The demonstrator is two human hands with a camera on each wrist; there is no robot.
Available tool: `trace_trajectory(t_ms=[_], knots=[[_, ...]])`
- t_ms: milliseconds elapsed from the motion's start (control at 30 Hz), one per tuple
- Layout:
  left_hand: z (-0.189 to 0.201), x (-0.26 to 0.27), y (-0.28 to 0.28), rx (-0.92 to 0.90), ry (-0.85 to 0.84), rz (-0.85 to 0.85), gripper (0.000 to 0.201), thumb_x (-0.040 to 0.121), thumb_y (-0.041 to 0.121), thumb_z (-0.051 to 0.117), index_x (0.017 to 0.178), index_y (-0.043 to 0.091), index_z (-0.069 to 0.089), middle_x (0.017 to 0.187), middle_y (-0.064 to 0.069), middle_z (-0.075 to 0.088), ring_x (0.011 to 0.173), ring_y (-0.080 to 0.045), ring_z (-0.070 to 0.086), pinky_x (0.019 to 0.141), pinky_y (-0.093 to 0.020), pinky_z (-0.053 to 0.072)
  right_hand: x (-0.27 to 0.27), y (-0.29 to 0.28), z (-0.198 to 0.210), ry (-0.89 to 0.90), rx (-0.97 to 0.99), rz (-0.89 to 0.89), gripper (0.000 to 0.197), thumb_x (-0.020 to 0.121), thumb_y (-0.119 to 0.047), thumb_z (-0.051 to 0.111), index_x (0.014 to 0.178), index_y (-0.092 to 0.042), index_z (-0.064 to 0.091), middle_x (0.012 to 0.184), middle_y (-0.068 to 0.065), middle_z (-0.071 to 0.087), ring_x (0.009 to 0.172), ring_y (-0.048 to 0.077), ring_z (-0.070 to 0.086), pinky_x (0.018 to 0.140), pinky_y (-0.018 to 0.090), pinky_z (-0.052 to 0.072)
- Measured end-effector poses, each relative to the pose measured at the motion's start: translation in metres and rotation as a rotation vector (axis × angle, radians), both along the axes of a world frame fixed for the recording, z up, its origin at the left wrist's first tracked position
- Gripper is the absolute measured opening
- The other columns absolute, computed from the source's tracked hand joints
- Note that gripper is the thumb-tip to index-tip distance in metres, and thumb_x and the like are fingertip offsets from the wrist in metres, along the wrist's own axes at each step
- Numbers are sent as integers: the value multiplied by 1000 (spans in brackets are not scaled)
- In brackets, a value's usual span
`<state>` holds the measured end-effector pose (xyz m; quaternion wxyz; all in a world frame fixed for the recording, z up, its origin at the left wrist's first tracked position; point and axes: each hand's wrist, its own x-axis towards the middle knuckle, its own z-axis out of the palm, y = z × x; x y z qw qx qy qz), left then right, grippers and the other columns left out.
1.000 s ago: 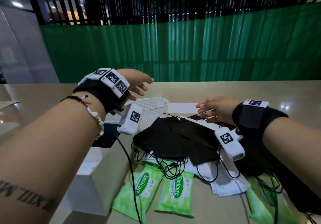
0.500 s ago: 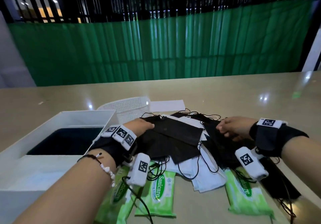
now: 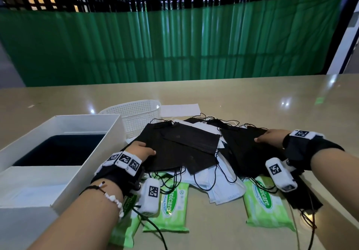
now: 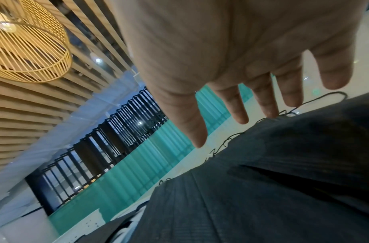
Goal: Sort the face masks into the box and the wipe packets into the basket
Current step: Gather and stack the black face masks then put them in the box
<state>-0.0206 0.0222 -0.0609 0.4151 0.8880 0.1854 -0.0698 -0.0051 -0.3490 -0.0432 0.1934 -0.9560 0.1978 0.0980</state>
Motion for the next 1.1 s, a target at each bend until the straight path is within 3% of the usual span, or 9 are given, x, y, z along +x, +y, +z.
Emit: trace_trajectory(t_ms=[100,233,367,433,633,733,833,1000,1100], knots=[[-3,-1,2,-28,14,-17,47,82,16,70,126,7,55,124,-14,58,110,-27,57,90,-28,43,1,-6,-7,21,-4,-56,49,87,-43,58,120,-6,58,125,12,59,103,26,56,78,22,33],[9,-5,-9,-134,-27,-87,19,89,4,57,107,8,60,80,-9,55,68,-20,47,55,-21,38,2,-16,-16,57,22,-106,49,86,-42,61,118,-5,60,119,13,62,94,25,57,81,26,41],[30,-8,-22,-267,-120,-139,18,90,9,53,74,16,55,82,-9,54,72,-22,51,77,-36,48,-1,-19,-18,56,35,-142,49,89,-42,57,121,-5,58,126,13,58,112,28,56,83,26,38],[38,-10,-23,-359,-174,-147,17,90,13,53,75,20,54,85,-7,57,82,-26,55,88,-44,49,-2,-21,-17,46,24,-166,51,88,-42,57,124,-5,56,130,13,56,116,27,53,85,25,37],[66,-18,-20,-631,-358,-30,13,93,13,46,84,15,55,89,-11,59,69,-22,57,71,-36,51,-1,-34,-27,60,90,-165,43,87,-36,62,116,-3,59,106,11,57,96,27,54,88,30,40],[80,-26,-20,-923,-369,16,20,93,17,44,107,11,57,85,-13,61,58,-23,64,50,-30,55,-5,-36,-29,43,149,-180,29,88,-30,62,102,-5,57,99,12,55,81,26,54,71,28,42],[88,-29,-29,-1137,-393,-83,36,93,18,41,125,6,53,99,-16,61,71,-23,66,58,-36,59,-9,-39,-30,56,83,-177,25,89,-30,61,93,-7,55,95,11,55,63,19,49,52,23,33],[77,-31,-58,-1163,-230,-184,28,96,20,37,114,9,55,89,-10,64,63,-19,68,54,-32,58,-11,-39,-32,65,48,-146,41,86,-40,61,107,-5,63,97,9,58,81,23,53,61,25,35],[40,-22,-72,-1001,-139,-81,17,96,17,42,99,11,58,92,-12,64,72,-23,65,67,-38,56,-11,-36,-31,69,52,-121,43,87,-42,59,108,-5,63,104,12,63,86,23,55,66,23,37]])
